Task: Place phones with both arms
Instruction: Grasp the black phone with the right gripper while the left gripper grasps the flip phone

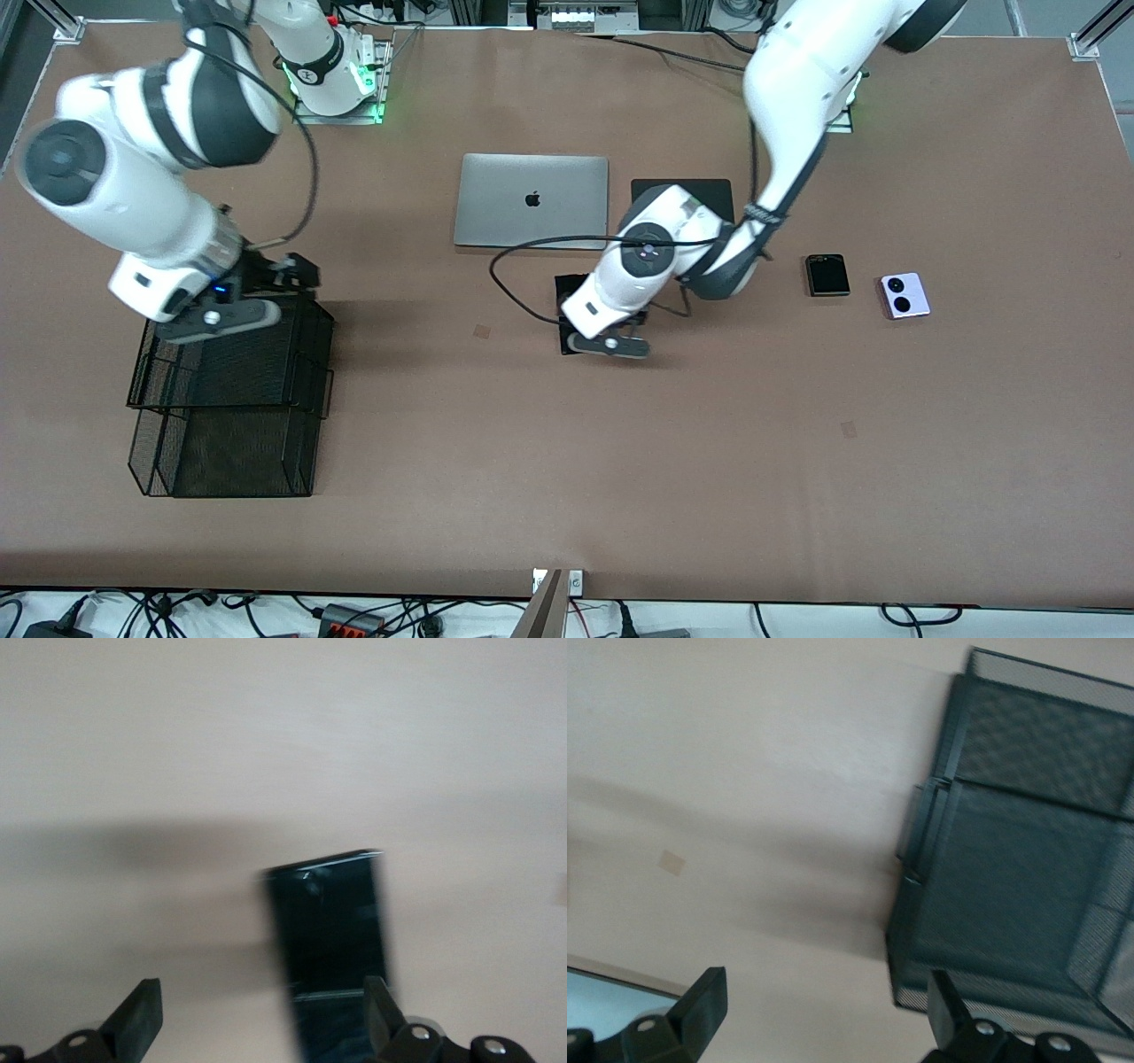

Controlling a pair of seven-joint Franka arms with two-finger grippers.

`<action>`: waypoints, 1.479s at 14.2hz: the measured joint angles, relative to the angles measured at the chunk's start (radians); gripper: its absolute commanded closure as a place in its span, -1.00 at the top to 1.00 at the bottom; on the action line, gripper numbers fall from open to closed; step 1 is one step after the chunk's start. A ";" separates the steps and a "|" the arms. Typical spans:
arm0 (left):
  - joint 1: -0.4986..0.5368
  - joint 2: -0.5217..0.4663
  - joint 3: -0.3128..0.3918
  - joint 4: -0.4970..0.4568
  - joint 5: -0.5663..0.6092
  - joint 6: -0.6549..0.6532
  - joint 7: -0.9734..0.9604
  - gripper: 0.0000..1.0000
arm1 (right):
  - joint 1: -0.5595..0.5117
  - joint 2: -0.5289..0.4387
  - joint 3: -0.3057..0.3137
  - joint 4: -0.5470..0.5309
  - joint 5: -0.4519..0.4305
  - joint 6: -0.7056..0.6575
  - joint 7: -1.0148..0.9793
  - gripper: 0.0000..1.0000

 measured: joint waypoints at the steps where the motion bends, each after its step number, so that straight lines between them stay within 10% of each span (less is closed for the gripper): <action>1: 0.033 -0.046 0.007 0.001 0.037 -0.093 0.000 1.00 | 0.021 0.018 0.000 0.003 0.000 0.020 0.009 1.00; 6: 0.282 -0.148 0.012 -0.003 0.102 -0.473 0.099 1.00 | 0.141 0.161 0.004 0.108 0.002 0.047 0.012 1.00; 10: 0.479 -0.149 -0.014 -0.089 0.103 -0.516 0.288 1.00 | 0.284 0.349 0.006 0.225 0.002 0.195 0.028 1.00; 21: 0.644 -0.365 -0.053 -0.743 0.103 0.033 0.324 1.00 | 0.441 0.625 0.052 0.337 0.002 0.441 0.600 1.00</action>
